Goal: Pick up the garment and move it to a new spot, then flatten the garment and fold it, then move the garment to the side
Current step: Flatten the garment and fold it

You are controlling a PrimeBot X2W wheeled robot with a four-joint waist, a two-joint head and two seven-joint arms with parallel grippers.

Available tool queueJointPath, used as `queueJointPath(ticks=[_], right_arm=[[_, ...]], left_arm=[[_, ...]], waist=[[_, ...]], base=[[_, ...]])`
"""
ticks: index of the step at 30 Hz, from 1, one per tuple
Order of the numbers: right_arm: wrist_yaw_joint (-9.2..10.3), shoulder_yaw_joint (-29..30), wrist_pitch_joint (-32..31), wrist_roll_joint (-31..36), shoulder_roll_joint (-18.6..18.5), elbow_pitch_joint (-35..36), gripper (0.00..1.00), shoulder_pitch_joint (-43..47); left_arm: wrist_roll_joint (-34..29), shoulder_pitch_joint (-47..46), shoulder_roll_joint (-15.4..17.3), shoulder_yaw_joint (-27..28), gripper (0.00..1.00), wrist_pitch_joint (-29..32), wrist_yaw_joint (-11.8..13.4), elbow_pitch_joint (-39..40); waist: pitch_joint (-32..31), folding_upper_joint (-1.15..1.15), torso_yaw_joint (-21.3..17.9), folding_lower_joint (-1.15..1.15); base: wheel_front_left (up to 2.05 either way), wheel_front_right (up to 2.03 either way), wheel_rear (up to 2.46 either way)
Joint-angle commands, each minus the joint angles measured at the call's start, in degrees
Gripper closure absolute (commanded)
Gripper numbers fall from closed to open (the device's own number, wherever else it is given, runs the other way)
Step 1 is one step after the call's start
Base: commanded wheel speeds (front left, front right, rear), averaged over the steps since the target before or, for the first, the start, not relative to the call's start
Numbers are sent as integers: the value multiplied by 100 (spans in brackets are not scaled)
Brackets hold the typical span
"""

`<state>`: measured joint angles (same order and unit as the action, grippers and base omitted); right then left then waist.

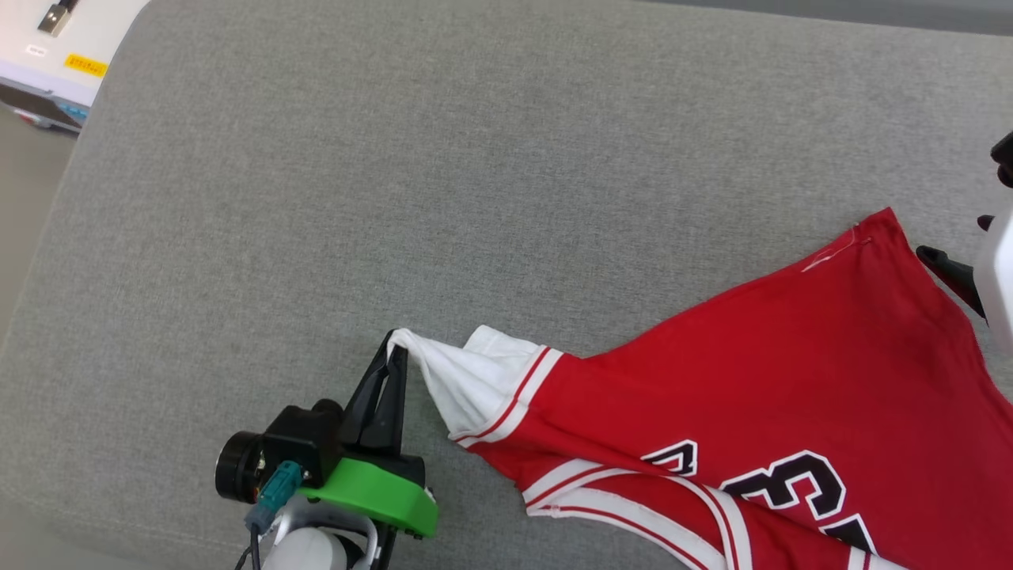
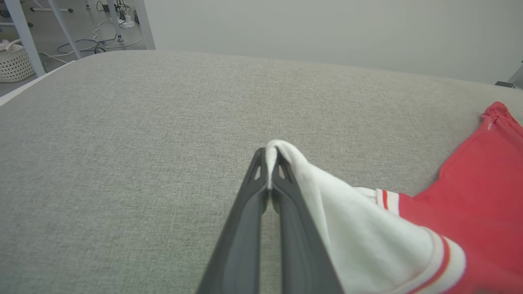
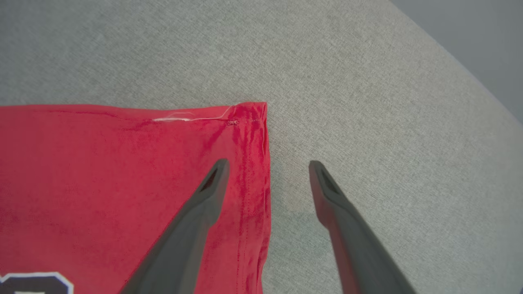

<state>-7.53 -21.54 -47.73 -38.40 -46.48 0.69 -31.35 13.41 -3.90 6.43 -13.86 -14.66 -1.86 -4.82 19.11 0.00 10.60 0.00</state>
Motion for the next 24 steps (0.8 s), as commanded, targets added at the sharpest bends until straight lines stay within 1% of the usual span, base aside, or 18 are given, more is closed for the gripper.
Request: queueJointPath(ticks=[1, 5, 9, 11, 14, 15, 16, 17, 19, 24], right_arm=[[4, -176, -81, 12, 11, -183, 0, -208], [4, -582, -73, 64, 180, -812, 0, -624], [4, -960, 110, 88, 340, -1423, 0, -775], [4, -1233, 179, 85, 334, -1678, 0, -752], [4, -1589, 158, -126, 305, -2005, 0, -630], [4, -1677, 115, -238, 293, -2076, 11, -586], [4, -1720, 130, -314, 288, -2102, 67, -575], [4, -1746, 178, -361, 280, -2110, 100, -578], [4, -1785, 320, -438, 243, -2114, 100, -606], [4, -1606, 1016, -535, 238, -2120, 100, -733]], left_arm=[[-42, -137, -59, -33, 100, -31, -30, 36], [-52, -243, -132, -85, 100, -32, -40, 87], [-66, -334, -177, -113, 100, -33, -68, 78], [-79, -366, -191, -119, 100, -33, -83, 64], [-94, -381, -205, -94, 100, -33, -92, 35], [-97, -372, -209, -78, 100, -33, -92, 22], [-98, -359, -211, -60, 100, -33, -90, 13], [-100, -343, -212, -41, 100, -33, -87, 6], [-104, -296, -208, 7, 100, -33, -83, -14], [-152, -188, -164, 78, 100, -33, -109, -28]], waist=[[294, 0, 279, 0], [477, 0, 398, 0], [599, 0, 489, 0], [622, 0, 516, 0], [605, 0, 518, 0], [580, 0, 506, 0], [553, 0, 486, 0], [531, 0, 463, 0], [450, 0, 398, 0], [147, 0, 220, 0]], base=[[0, 0, 0], [0, 0, 0], [0, 0, 0], [0, 0, 0], [0, 0, 0], [0, 0, 0], [0, 0, 0], [0, 0, 0], [0, 0, 0], [0, 0, 0]])
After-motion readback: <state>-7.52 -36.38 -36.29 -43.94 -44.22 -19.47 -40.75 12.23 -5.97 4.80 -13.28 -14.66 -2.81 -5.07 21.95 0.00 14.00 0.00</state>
